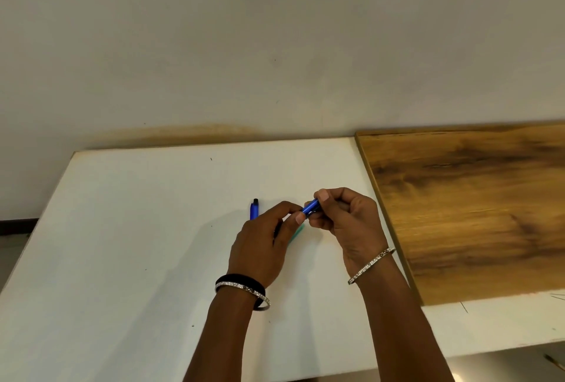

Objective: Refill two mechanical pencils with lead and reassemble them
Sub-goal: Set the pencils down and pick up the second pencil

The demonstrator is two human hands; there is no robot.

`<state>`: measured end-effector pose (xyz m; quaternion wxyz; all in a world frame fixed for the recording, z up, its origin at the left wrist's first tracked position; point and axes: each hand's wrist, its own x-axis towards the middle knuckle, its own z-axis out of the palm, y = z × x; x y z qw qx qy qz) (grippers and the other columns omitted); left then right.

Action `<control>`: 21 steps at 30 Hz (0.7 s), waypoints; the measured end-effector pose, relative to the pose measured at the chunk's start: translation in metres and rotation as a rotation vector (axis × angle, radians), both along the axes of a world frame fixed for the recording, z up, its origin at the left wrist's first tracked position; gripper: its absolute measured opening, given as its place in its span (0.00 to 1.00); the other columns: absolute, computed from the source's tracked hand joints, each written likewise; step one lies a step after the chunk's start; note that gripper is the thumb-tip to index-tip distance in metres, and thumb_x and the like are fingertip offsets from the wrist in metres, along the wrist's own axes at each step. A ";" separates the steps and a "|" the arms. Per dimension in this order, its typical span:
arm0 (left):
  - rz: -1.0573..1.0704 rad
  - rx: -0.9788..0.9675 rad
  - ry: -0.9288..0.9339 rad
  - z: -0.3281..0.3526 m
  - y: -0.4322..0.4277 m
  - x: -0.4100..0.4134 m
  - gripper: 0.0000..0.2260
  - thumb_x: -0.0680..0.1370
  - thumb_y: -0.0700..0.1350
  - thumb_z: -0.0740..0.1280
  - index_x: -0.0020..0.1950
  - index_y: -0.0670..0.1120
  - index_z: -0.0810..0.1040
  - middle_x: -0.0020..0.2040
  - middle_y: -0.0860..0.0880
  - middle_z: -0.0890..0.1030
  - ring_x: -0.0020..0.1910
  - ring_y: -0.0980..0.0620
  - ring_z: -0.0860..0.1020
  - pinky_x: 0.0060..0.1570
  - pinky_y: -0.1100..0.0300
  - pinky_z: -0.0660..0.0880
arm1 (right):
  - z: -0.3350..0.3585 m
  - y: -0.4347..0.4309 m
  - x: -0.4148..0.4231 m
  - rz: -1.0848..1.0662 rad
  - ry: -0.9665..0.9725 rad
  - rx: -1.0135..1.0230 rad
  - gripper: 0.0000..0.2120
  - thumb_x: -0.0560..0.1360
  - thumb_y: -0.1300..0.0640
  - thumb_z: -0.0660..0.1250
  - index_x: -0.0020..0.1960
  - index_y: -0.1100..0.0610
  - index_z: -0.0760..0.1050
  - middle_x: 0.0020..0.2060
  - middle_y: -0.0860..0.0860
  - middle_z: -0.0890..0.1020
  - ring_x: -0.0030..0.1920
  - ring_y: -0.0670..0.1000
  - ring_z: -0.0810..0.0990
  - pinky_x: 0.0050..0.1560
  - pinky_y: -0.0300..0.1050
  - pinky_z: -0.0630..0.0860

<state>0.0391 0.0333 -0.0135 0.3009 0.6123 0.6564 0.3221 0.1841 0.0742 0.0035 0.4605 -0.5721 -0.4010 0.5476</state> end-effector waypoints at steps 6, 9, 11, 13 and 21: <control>0.005 0.009 0.083 0.000 0.000 0.002 0.18 0.76 0.65 0.51 0.55 0.62 0.76 0.25 0.52 0.69 0.26 0.54 0.68 0.28 0.62 0.64 | 0.001 -0.001 -0.002 -0.002 -0.007 -0.035 0.05 0.78 0.60 0.65 0.49 0.62 0.77 0.41 0.64 0.85 0.32 0.58 0.83 0.47 0.57 0.82; 0.001 0.013 0.081 0.001 0.001 0.003 0.18 0.76 0.64 0.51 0.56 0.62 0.76 0.25 0.54 0.70 0.26 0.55 0.69 0.29 0.63 0.64 | 0.000 -0.001 -0.003 0.000 -0.016 -0.057 0.08 0.79 0.58 0.64 0.51 0.63 0.75 0.39 0.61 0.85 0.32 0.57 0.84 0.45 0.56 0.83; -0.006 0.010 0.052 0.001 0.001 0.003 0.17 0.77 0.63 0.52 0.56 0.61 0.77 0.25 0.55 0.70 0.26 0.56 0.69 0.28 0.64 0.63 | 0.001 0.000 -0.001 -0.035 0.044 -0.105 0.09 0.81 0.56 0.61 0.52 0.62 0.73 0.37 0.60 0.85 0.31 0.57 0.84 0.40 0.53 0.83; 0.004 0.014 0.027 0.000 0.001 0.002 0.16 0.78 0.62 0.53 0.55 0.61 0.77 0.24 0.57 0.71 0.25 0.56 0.68 0.27 0.65 0.61 | 0.003 0.002 0.004 -0.093 0.128 -0.127 0.08 0.81 0.55 0.60 0.50 0.59 0.71 0.35 0.59 0.86 0.32 0.57 0.85 0.34 0.47 0.82; 0.117 0.031 -0.025 0.005 0.003 0.002 0.16 0.77 0.61 0.54 0.54 0.56 0.77 0.27 0.46 0.73 0.27 0.49 0.72 0.29 0.52 0.71 | -0.009 0.001 0.015 -0.058 -0.671 0.165 0.05 0.72 0.54 0.74 0.45 0.56 0.84 0.37 0.49 0.84 0.36 0.45 0.80 0.43 0.38 0.78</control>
